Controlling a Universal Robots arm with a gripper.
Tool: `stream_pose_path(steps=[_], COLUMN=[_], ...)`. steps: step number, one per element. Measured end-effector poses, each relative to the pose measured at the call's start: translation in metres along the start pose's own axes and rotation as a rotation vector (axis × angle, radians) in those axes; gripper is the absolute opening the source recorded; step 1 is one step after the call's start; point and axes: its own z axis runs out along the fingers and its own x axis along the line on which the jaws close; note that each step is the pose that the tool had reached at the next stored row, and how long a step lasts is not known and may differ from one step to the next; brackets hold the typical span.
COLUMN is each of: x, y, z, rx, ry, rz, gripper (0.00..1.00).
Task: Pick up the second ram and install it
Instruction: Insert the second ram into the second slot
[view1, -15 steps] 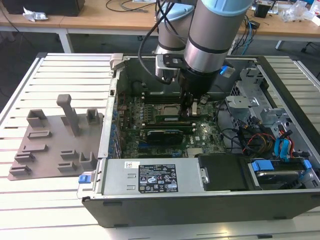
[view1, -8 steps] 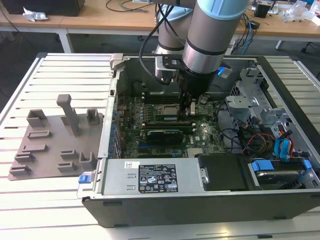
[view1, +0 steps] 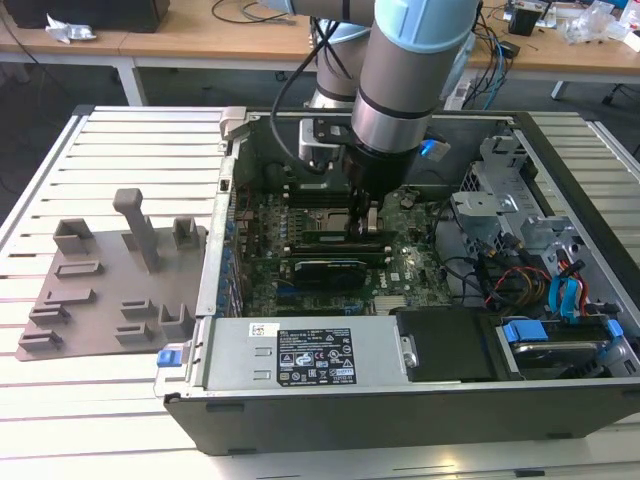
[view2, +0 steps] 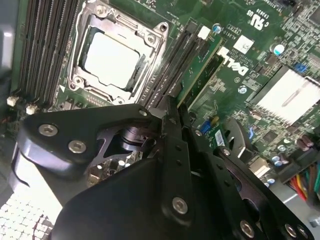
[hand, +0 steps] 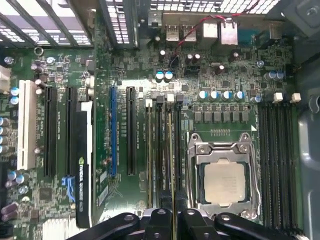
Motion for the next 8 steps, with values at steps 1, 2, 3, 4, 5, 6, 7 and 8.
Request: stream_pose_path(steps=[1, 2, 3, 4, 5, 6, 7, 8], x=[0.0002, 0.0006, 0.0007, 0.0007, 0.0009, 0.001, 0.0011, 0.0011], y=[0.0014, 0.0052, 0.0076, 0.0086, 0.0095, 0.0096, 0.0096, 0.0097], z=[0.0023, 0.0032, 0.0039, 0.0048, 0.0064, 0.0074, 0.0083, 0.0095], rx=[0.0014, 0.0014, 0.0015, 0.0015, 0.0011, 0.001, 0.001, 0.001], ry=[-0.0007, -0.0006, -0.0009, -0.0008, -0.0004, -0.0003, -0.0002, -0.0003], rz=[0.02, 0.02, 0.02, 0.018, 0.014, 0.013, 0.013, 0.013], gripper=[0.14, 0.14, 0.14, 0.14, 0.14, 0.14, 0.14, 0.14])
